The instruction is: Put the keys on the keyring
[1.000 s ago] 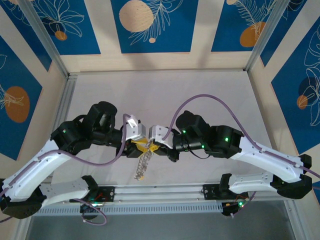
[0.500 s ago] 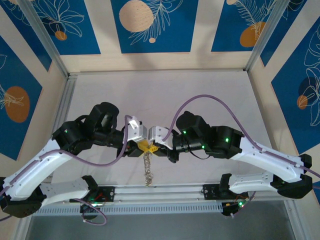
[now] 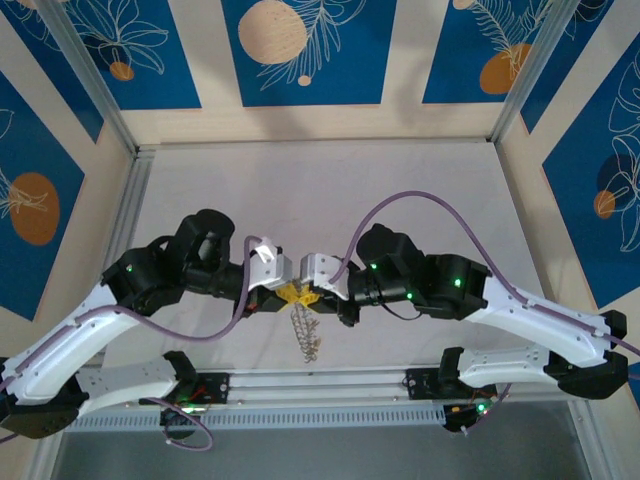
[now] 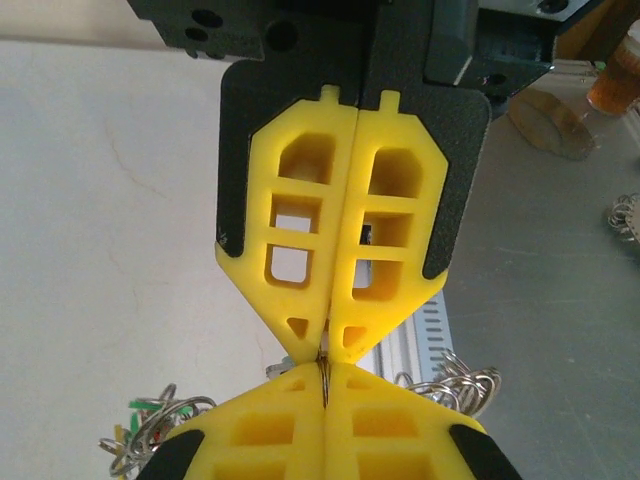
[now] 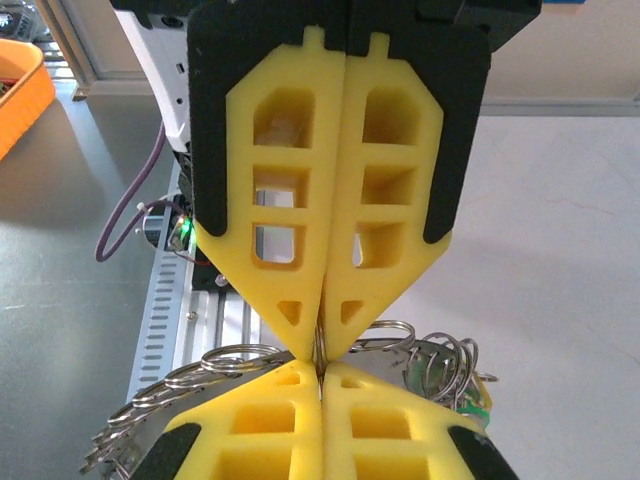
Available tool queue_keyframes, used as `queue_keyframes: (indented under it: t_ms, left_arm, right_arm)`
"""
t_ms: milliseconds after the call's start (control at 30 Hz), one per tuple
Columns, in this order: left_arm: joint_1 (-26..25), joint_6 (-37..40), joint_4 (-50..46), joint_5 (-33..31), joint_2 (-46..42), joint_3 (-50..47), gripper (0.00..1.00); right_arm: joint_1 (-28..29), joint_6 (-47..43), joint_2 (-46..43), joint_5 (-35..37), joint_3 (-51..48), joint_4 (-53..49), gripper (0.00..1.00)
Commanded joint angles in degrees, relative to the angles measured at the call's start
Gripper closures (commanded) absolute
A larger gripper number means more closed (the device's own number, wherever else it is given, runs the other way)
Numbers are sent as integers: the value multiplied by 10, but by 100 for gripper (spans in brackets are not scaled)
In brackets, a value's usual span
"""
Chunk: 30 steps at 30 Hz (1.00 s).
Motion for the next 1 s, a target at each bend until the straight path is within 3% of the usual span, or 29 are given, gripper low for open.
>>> queue_keyframes:
  t_ms: [0,67,267,500,700,967]
  left_arm:
    - [-5,-19,48,13,-25,-24,100]
    - [-4,-28,71,14,-35,-37,100]
    - [-5,-39,96,20,-44,-49,100]
    - [-4,-43,108,19,-51,-55,100]
    - [-4,-42,109,18,-53,-58,100]
    - [-4,-37,117,13,-61,-62,100]
  right_arm:
    - [4,7,-26,-23,-10,62,96]
    - [4,12,-30,-27,-21,67,90]
    - [-4,30,-35,-23,-36,69,94]
    - [-11,42,-39,-29,-49,75,85]
    - [-20,53,-42,-30,-51,75,85]
    - [-33,79,-45,-49,-69,77,97]
